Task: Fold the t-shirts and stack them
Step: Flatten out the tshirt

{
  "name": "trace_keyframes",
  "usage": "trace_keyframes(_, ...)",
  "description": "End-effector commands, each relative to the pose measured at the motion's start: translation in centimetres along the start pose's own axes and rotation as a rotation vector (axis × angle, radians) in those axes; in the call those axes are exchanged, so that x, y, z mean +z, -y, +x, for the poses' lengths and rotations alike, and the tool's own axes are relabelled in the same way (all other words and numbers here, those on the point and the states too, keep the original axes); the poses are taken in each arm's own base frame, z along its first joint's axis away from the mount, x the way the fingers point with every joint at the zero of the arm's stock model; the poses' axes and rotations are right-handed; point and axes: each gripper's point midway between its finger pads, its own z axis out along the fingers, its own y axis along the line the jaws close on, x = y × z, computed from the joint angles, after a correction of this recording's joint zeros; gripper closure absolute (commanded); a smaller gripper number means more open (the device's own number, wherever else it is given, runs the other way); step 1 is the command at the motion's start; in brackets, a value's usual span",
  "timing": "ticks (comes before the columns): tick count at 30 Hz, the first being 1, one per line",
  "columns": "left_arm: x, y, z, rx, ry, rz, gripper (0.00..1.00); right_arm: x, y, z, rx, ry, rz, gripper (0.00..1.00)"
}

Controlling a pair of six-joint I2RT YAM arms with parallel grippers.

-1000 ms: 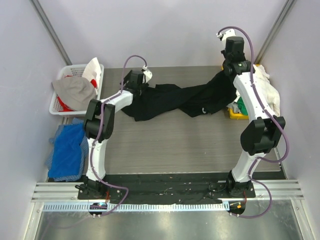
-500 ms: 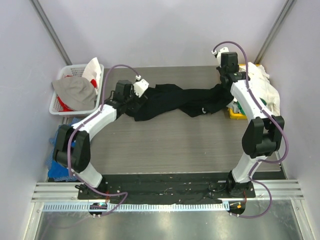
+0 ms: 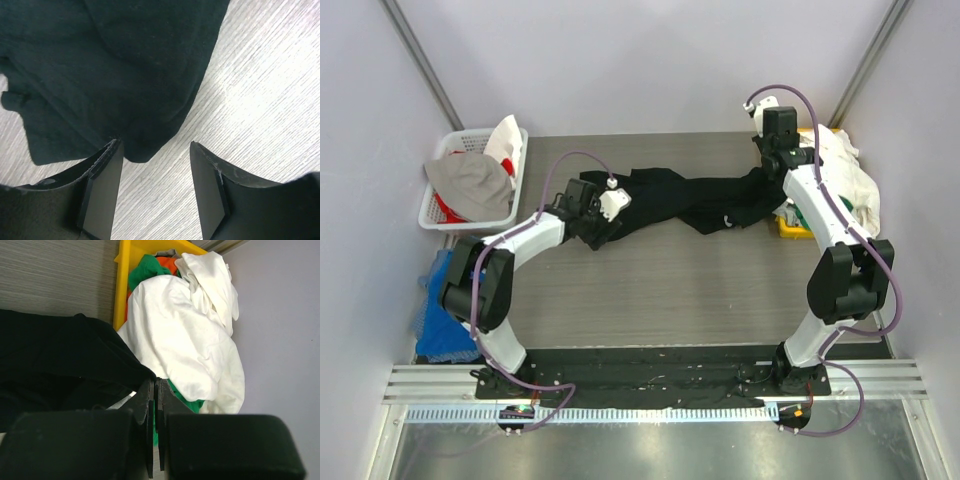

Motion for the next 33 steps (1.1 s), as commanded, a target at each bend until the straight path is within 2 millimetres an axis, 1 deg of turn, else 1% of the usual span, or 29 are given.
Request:
trace_keyframes(1,0.3,0.5,-0.5,-0.003,0.010,0.026,0.41,-1.7,1.5,-1.5,0.030,0.060,0.028,0.99)
trace_keyframes(6,0.5,0.5,0.0,0.004,-0.007,0.019,0.42,-1.5,1.4,-1.4,0.027,0.057,0.028,0.99)
trace_keyframes(9,0.9,0.3,0.7,0.015,-0.026,0.004,0.44,-1.5,1.1,-1.2,0.026,0.054,0.024,0.99)
trace_keyframes(10,1.0,0.2,0.8,0.017,-0.030,-0.001,0.47,-1.5,1.2,-1.2,0.027,0.055,0.026,0.99)
trace_keyframes(15,1.7,-0.2,1.2,0.030,-0.047,-0.015,0.51,-1.5,1.0,-0.8,0.020,0.048,0.025,0.99)
trace_keyframes(18,2.0,-0.3,1.4,0.036,-0.053,-0.018,0.53,-1.7,1.3,-0.9,0.020,0.054,0.033,0.99)
trace_keyframes(19,2.1,-0.3,1.4,0.034,-0.055,-0.019,0.57,-1.7,1.4,-0.8,0.019,0.052,0.035,0.99)
trace_keyframes(21,2.2,-0.3,1.4,0.035,-0.058,-0.020,0.61,-1.7,1.4,-0.8,0.019,0.051,0.036,0.99)
trace_keyframes(22,2.3,-0.3,1.6,0.036,-0.062,-0.019,0.67,-1.8,1.3,-0.7,0.018,0.050,0.036,0.99)
trace_keyframes(27,2.4,-0.5,1.5,0.035,-0.062,-0.028,0.81,-1.7,1.1,-0.4,0.013,0.045,0.032,0.99)
trace_keyframes(28,2.4,-0.5,1.6,0.033,-0.065,-0.030,0.87,-1.7,1.1,-0.3,0.012,0.045,0.032,0.99)
trace_keyframes(30,2.4,-0.5,1.5,0.032,-0.063,-0.031,0.92,-1.6,1.0,-0.1,0.013,0.041,0.030,0.99)
trace_keyframes(31,2.3,-0.6,1.4,0.030,-0.059,-0.033,0.97,-1.6,1.0,-0.1,0.015,0.043,0.032,0.99)
trace_keyframes(32,2.4,-0.6,1.5,0.028,-0.061,-0.034,1.00,-1.6,1.0,0.0,0.012,0.039,0.033,0.99)
trace_keyframes(33,2.3,-0.6,1.4,0.027,-0.059,-0.034,1.00,-1.6,0.9,0.0,0.013,0.041,0.030,0.99)
